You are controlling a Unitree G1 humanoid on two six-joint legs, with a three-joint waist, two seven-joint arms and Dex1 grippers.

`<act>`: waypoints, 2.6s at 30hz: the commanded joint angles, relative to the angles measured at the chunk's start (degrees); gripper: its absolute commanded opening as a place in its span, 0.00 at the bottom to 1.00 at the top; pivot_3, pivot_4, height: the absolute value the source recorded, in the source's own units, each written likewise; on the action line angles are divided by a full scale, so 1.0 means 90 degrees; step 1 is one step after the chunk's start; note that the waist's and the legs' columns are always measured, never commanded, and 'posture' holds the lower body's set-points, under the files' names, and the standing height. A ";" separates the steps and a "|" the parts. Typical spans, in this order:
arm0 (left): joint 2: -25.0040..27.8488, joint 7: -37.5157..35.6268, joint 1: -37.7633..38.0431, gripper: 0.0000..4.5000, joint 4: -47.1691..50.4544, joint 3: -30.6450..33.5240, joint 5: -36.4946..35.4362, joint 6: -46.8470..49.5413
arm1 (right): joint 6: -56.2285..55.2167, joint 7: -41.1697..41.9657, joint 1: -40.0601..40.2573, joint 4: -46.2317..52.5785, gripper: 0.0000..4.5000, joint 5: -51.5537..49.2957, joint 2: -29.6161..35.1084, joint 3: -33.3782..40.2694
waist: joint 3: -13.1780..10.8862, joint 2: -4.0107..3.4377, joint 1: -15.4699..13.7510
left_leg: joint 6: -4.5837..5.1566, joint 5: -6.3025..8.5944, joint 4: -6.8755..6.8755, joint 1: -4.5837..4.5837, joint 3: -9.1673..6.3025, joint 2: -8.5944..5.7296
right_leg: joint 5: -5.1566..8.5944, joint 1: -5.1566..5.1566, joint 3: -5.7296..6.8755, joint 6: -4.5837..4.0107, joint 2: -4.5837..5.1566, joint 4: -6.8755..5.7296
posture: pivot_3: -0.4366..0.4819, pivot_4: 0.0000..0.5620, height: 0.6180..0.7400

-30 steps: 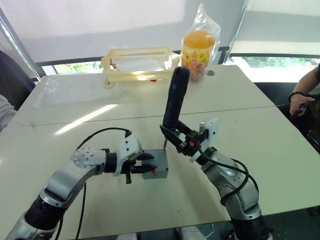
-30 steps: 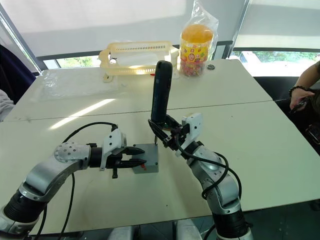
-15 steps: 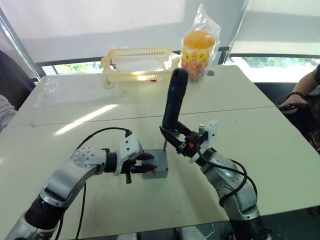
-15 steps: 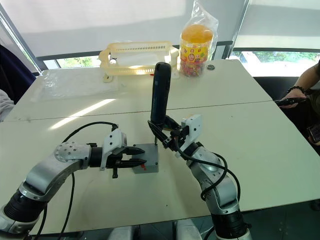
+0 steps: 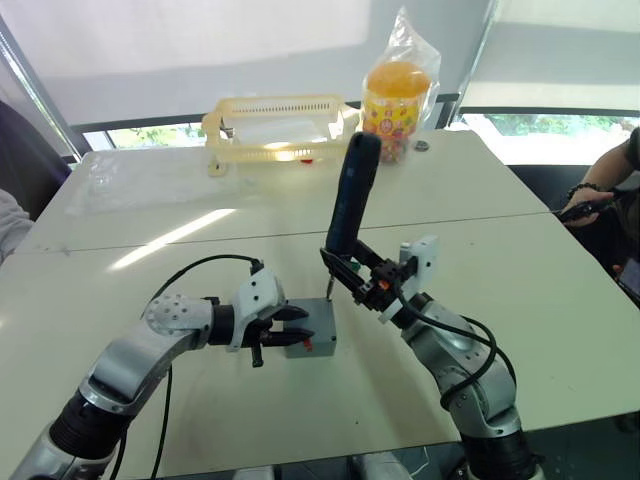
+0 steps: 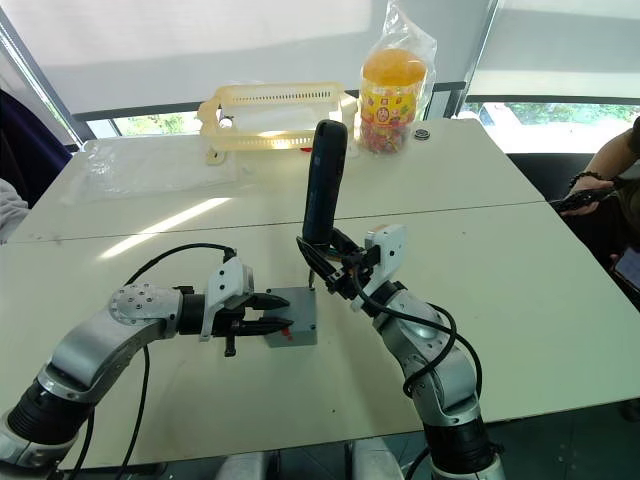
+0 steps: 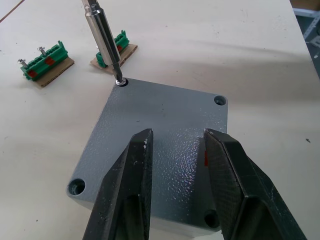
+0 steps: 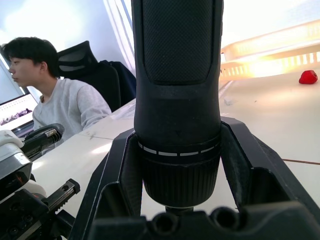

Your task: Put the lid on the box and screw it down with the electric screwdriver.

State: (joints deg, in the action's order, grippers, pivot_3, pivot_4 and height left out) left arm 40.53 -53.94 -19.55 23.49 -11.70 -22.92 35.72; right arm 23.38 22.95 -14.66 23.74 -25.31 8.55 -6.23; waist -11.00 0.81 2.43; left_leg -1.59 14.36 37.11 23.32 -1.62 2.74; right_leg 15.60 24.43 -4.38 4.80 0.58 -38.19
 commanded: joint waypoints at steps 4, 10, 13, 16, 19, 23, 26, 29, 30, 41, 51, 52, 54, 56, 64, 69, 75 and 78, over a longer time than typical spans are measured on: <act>0.0050 0.0000 0.0069 0.36 -0.0027 -0.0141 0.0115 0.0100 | -0.0197 0.0043 -0.0178 0.0415 0.40 -0.0096 -0.0010 0.0092 | 0.0000 0.0000 0.0000 | 0.0000 0.0000 0.0000 0.0000 0.0000 0.0000 | 0.0000 0.0000 0.0000 0.0000 0.0000 0.0000 | 0.48 0.27 1.00; 0.0046 0.0011 0.0076 0.36 -0.0011 -0.0142 0.0115 0.0104 | -0.0260 0.0080 -0.0115 0.0342 0.40 -0.0054 0.0021 0.0072 | 0.0000 0.0000 0.0000 | 0.0000 0.0000 0.0000 0.0000 0.0000 0.0000 | 0.0000 0.0000 0.0000 0.0000 0.0000 0.0000 | 0.48 0.27 1.00; 0.0047 0.0017 0.0075 0.36 -0.0004 -0.0143 0.0116 0.0110 | -0.0290 0.0104 -0.0083 0.0304 0.40 -0.0025 0.0020 0.0057 | 0.0000 0.0000 0.0000 | 0.0000 0.0000 0.0000 0.0000 0.0000 0.0000 | 0.0000 0.0000 0.0000 0.0000 0.0000 0.0000 | 0.48 0.27 1.00; 0.0049 0.0026 0.0081 0.36 0.0012 -0.0140 0.0112 0.0119 | -0.0349 0.0138 -0.0062 0.0232 0.40 0.0034 0.0012 0.0026 | 0.0000 0.0000 0.0000 | 0.0000 0.0000 0.0000 0.0000 0.0000 0.0000 | 0.0000 0.0000 0.0000 0.0000 0.0000 0.0000 | 0.48 0.27 1.00; 0.0051 0.0034 0.0085 0.36 0.0034 -0.0141 0.0107 0.0132 | -0.0435 0.0180 -0.0028 0.0130 0.40 0.0111 0.0009 -0.0012 | 0.0000 0.0000 0.0000 | 0.0000 0.0000 0.0000 0.0000 0.0000 0.0000 | 0.0000 0.0000 0.0000 0.0000 0.0000 0.0000 | 0.48 0.27 1.00; 0.0067 0.0033 0.0086 0.36 0.0042 -0.0131 0.0102 0.0145 | -0.0509 0.0246 0.0049 0.0044 0.40 0.0198 0.0019 -0.0048 | 0.0000 0.0000 0.0000 | 0.0000 0.0000 0.0000 0.0000 0.0000 0.0000 | 0.0000 0.0000 0.0000 0.0000 0.0000 0.0000 | 0.48 0.27 1.00; 0.0076 0.0035 0.0084 0.36 0.0049 -0.0129 0.0100 0.0157 | -0.0575 0.0326 0.0131 -0.0019 0.40 0.0264 0.0072 -0.0083 | 0.0000 0.0000 0.0000 | 0.0000 0.0000 0.0000 0.0000 0.0000 0.0000 | 0.0000 0.0000 0.0000 0.0000 0.0000 0.0000 | 0.48 0.27 1.00; 0.0079 0.0033 0.0082 0.36 0.0047 -0.0138 0.0109 0.0151 | -0.0703 0.0386 0.0178 -0.0099 0.40 0.0362 0.0090 -0.0127 | 0.0002 0.0001 0.0000 | 0.0000 0.0000 0.0000 -0.0001 0.0000 0.0000 | 0.0000 -0.0001 0.0000 0.0000 0.0000 0.0000 | 0.48 0.27 1.00; 0.0081 0.0032 0.0084 0.36 0.0046 -0.0143 0.0115 0.0146 | -0.0755 0.0402 0.0182 -0.0127 0.40 0.0400 0.0087 -0.0147 | 0.0002 0.0001 0.0000 | 0.0000 0.0000 0.0000 -0.0001 0.0000 0.0000 | 0.0000 -0.0001 0.0000 0.0000 0.0000 0.0000 | 0.48 0.27 1.00; 0.0166 0.0078 0.0300 0.36 0.0253 -0.0265 0.0188 0.0182 | -0.1525 0.0730 0.0225 -0.0467 0.40 0.1056 0.0246 -0.0641 | 0.0020 0.0000 0.0004 | 0.0000 0.0000 -0.0001 -0.0006 0.0000 0.0000 | 0.0000 -0.0006 0.0000 0.0000 0.0000 0.0000 | 0.48 0.27 1.00; 0.0136 0.0249 0.0597 0.36 0.0473 -0.0271 0.0236 0.0178 | -0.1941 0.0960 0.0479 -0.0625 0.40 0.1293 0.0378 -0.0803 | 0.0058 0.0003 0.0007 | 0.0001 0.0002 -0.0010 -0.0071 0.0002 0.0000 | 0.0004 -0.0071 -0.0001 -0.0003 0.0000 0.0007 | 0.48 0.27 1.00; 0.0130 0.0262 0.0609 0.36 0.0450 -0.0269 0.0237 0.0187 | -0.1949 0.0951 0.0491 -0.0642 0.40 0.1287 0.0365 -0.0798 | 0.0058 0.0003 0.0009 | 0.0005 0.0004 -0.0015 -0.0095 0.0003 0.0000 | 0.0013 -0.0094 -0.0001 -0.0012 0.0000 0.0013 | 0.48 0.27 1.00; 0.0061 0.0365 0.0623 0.36 0.0375 -0.0216 0.0156 0.0370 | -0.1967 0.0947 0.0505 -0.0675 0.40 0.1281 0.0351 -0.0793 | 0.0058 0.0003 0.0009 | 0.0010 0.0008 -0.0016 -0.0112 0.0002 0.0001 | 0.0023 -0.0112 -0.0001 -0.0019 0.0000 0.0014 | 0.48 0.27 1.00; -0.0012 0.0433 0.0610 0.36 0.0302 -0.0165 0.0083 0.0494 | -0.1970 0.0941 0.0511 -0.0691 0.40 0.1266 0.0341 -0.0783 | 0.0062 0.0004 0.0008 | 0.0010 0.0008 -0.0015 -0.0112 0.0002 0.0001 | 0.0023 -0.0113 -0.0001 -0.0019 0.0000 0.0014 | 0.48 0.27 1.00; -0.0105 0.0581 0.0480 0.36 -0.0038 -0.0144 0.0097 0.0679 | -0.1907 0.0901 0.0483 -0.0730 0.40 0.1226 0.0244 -0.0741 | 0.0104 0.0006 0.0008 | 0.0010 0.0008 -0.0015 -0.0114 0.0001 0.0001 | 0.0023 -0.0115 -0.0001 -0.0018 0.0000 0.0013 | 0.48 0.27 1.00; -0.0020 0.0595 0.0473 0.36 -0.0158 -0.0257 0.0346 0.0497 | -0.1880 0.0896 0.0497 -0.0716 0.40 0.1230 0.0224 -0.0753 | 0.0128 0.0006 0.0008 | 0.0011 0.0008 -0.0016 -0.0115 0.0001 0.0001 | 0.0023 -0.0115 -0.0001 -0.0019 0.0000 0.0014 | 0.48 0.27 1.00; 0.0009 0.0646 0.0590 0.36 -0.0189 -0.0456 0.0562 0.0398 | -0.1850 0.0905 0.0494 -0.0696 0.40 0.1221 0.0216 -0.0748 | 0.0144 0.0007 0.0010 | 0.0011 0.0008 -0.0019 -0.0117 0.0001 0.0001 | 0.0025 -0.0115 -0.0002 -0.0021 0.0000 0.0014 | 0.48 0.27 1.00; 0.0010 0.0668 0.0666 0.36 -0.0160 -0.0495 0.0580 0.0422 | -0.1826 0.0916 0.0495 -0.0664 0.40 0.1203 0.0230 -0.0734 | 0.0149 0.0008 0.0010 | 0.0011 0.0008 -0.0020 -0.0119 0.0001 0.0001 | 0.0026 -0.0115 -0.0002 -0.0023 0.0000 0.0014 | 0.48 0.27 1.00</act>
State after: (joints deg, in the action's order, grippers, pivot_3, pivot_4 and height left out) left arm 39.26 -48.37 -16.00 25.04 -13.02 -20.63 37.08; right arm 5.97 30.63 -11.00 17.68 -13.82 10.80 -11.93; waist -9.66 0.88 2.53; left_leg -1.50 14.44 36.93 22.25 -1.61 2.75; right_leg 15.84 23.40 -4.40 4.60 0.58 -38.06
